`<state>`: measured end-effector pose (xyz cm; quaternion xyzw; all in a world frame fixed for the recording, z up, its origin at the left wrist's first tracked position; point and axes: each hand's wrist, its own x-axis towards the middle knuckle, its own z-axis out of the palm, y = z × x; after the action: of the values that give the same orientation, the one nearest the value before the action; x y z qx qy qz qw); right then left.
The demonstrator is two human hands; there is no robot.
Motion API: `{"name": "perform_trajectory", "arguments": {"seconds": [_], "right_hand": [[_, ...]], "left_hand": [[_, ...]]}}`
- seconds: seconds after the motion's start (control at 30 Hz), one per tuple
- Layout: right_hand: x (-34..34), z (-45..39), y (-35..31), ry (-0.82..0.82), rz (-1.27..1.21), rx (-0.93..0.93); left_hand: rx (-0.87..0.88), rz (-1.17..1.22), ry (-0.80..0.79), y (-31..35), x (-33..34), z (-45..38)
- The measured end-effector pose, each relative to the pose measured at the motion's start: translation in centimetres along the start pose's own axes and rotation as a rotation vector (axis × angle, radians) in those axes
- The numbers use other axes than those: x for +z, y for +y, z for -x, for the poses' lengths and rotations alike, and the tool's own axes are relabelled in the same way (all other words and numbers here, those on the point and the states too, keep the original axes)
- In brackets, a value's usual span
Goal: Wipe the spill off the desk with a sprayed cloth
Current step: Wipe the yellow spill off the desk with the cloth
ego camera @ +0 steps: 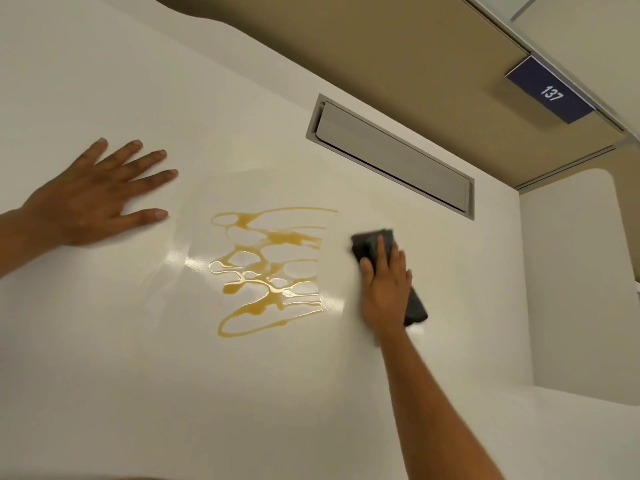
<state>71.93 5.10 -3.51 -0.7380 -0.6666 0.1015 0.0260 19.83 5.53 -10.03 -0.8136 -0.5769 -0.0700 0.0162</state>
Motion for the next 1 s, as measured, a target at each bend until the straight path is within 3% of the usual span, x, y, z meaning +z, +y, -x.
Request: {"name": "perform_trajectory", "arguments": {"seconds": [0.13, 0.23, 0.37, 0.5, 0.6, 1.0], "right_hand": [[-0.3, -8.2, -4.2, 0.02, 0.022, -0.019], [0.4, -7.9, -6.1, 0.001, 0.069, -0.131], [1.6, 0.0, -5.0, -0.036, 0.066, -0.246], [2.7, 10.7, -2.0, -0.055, -0.005, -0.188], [2.7, 13.7, -0.6, -0.081, -0.01, -0.169], [0.7, -10.3, -9.0, -0.005, 0.057, -0.136]], "left_hand": [[-0.003, -0.019, 0.017, 0.4, -0.6, 0.1], [0.002, -0.036, 0.013, 0.5, -0.9, -0.1], [-0.004, -0.03, -0.019, 0.2, -0.7, -0.2], [-0.011, -0.054, -0.038, -0.3, 0.0, -0.3], [-0.004, -0.071, -0.033, -0.2, -0.1, -0.1], [0.002, -0.048, -0.005, 0.7, -1.9, 0.4]]}}
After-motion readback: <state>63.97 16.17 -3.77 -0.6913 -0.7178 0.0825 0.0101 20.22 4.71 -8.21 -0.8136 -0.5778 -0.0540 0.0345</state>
